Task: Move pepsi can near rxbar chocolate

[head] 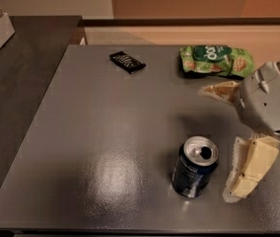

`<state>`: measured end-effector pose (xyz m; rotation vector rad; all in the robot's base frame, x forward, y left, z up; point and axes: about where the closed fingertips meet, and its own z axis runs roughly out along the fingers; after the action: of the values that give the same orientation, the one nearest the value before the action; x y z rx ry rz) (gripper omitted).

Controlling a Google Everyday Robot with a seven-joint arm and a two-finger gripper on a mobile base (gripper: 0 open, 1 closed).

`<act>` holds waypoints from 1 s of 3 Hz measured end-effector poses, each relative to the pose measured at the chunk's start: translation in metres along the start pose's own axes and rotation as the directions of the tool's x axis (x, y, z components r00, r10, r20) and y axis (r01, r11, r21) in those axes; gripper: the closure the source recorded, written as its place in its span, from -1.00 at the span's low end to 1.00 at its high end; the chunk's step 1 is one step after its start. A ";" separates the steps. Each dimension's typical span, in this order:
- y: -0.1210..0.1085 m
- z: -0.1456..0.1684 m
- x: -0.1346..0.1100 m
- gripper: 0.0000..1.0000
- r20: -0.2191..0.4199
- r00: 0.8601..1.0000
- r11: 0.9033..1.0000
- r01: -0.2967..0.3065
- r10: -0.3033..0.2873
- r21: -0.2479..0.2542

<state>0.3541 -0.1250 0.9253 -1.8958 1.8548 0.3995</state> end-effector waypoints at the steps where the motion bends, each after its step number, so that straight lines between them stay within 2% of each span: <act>1: 0.017 0.018 -0.006 -1.00 0.027 0.999 0.999 0.025 -0.024 -0.039; 2: 0.027 0.030 -0.011 -0.65 0.039 0.998 0.997 0.042 -0.040 -0.064; 3: 0.029 0.035 -0.010 -0.17 0.045 0.998 0.997 0.043 -0.040 -0.069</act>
Offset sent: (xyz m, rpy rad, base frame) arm -0.0355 0.0339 -0.0356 0.0426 0.0580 0.1034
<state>0.3286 -0.0985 0.8969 -1.9527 1.7925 0.4939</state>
